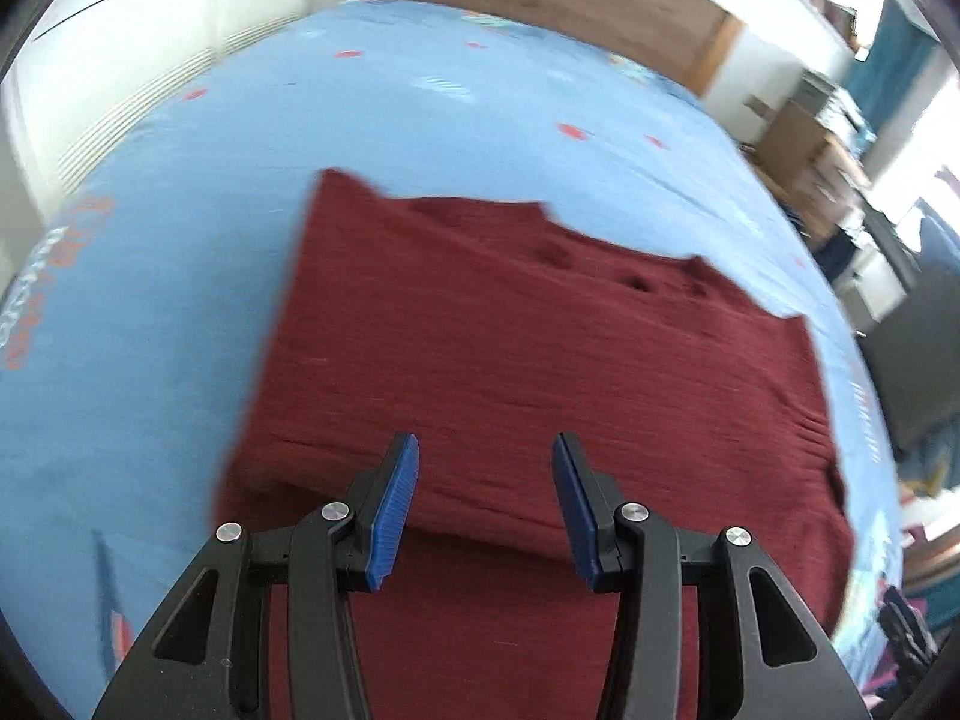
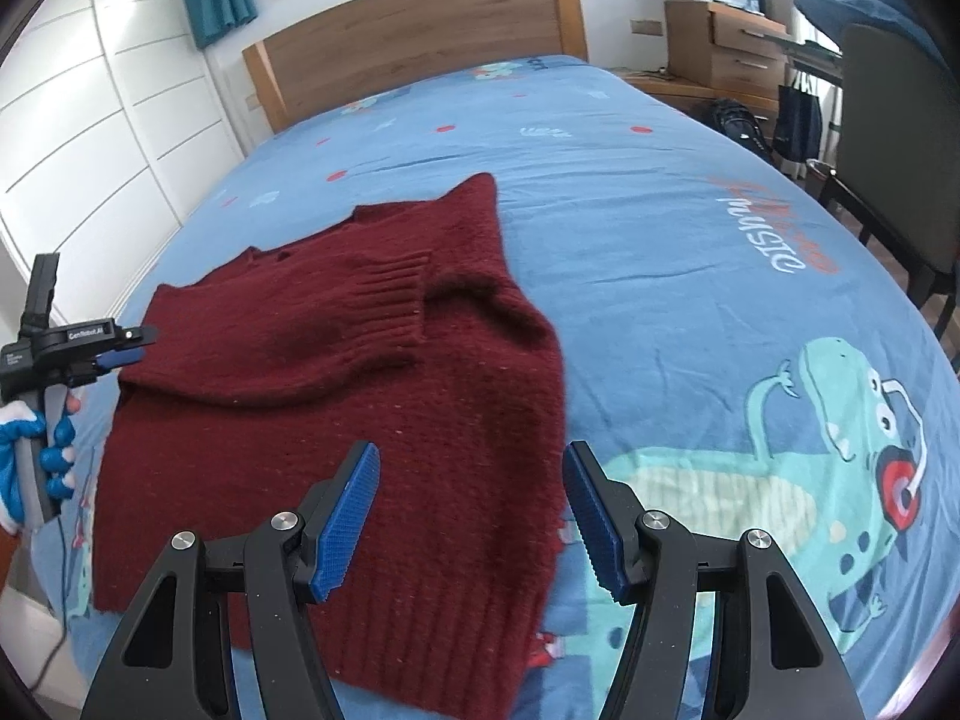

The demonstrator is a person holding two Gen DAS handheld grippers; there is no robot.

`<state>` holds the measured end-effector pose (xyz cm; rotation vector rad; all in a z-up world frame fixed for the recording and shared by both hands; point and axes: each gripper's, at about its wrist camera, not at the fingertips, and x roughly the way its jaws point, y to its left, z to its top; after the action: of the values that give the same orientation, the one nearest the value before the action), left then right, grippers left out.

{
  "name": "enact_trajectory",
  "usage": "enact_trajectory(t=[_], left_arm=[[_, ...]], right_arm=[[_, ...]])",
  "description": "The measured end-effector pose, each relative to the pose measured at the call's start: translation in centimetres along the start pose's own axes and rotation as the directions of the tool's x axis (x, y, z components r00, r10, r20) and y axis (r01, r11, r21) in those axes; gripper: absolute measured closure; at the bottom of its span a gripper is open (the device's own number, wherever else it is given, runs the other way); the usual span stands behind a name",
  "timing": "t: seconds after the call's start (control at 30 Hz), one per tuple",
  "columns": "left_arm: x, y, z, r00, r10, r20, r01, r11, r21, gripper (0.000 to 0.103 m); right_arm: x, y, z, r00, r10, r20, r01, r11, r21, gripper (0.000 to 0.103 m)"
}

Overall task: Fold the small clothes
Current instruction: 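Press the left gripper on the sweater side and fold it inward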

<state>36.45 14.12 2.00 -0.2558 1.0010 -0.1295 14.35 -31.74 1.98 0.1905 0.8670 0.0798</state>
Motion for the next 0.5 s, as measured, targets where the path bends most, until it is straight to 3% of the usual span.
enact_trajectory(t=[0.07,0.17,0.2,0.27,0.37,0.43,0.5], left_arm=[[1.1,1.6,-0.2,1.000,0.013,-0.015,-0.013,0.999,-0.029,0.062],[3.4,3.0,-1.6,0.998,-0.044,-0.055,0.039,0.994,-0.098,0.061],[3.7,3.2,-2.1,0.998,-0.062,-0.031,0.058,0.992,-0.111,0.059],[4.1,3.6,-1.9,0.998,-0.062,-0.022,0.060,0.994,-0.093,0.054],[4.8,2.0,-1.0,0.999,-0.032,-0.042,0.030,0.999,-0.036,0.038],[5.1,0.2,-0.6,0.999,0.019,-0.047,-0.019,1.000,0.007,0.038],[4.3,-0.5,-0.6,1.000,0.004,-0.025,-0.004,1.000,0.003,0.039]], right_arm=[[0.2,0.6,0.1,1.000,0.000,-0.004,0.000,1.000,-0.015,0.037],[0.3,1.0,0.1,1.000,-0.005,-0.013,0.005,1.000,-0.031,0.037],[0.3,1.1,0.1,1.000,-0.008,-0.015,0.007,0.999,-0.033,0.037],[0.1,1.2,0.2,1.000,-0.014,-0.015,0.013,0.999,-0.038,0.037],[-0.6,1.3,0.4,1.000,-0.016,-0.007,0.016,0.999,-0.046,0.037],[-1.4,1.4,0.6,1.000,-0.015,0.003,0.016,0.999,-0.048,0.037],[-2.3,1.4,0.6,1.000,-0.022,0.013,0.022,0.998,-0.055,0.037]])
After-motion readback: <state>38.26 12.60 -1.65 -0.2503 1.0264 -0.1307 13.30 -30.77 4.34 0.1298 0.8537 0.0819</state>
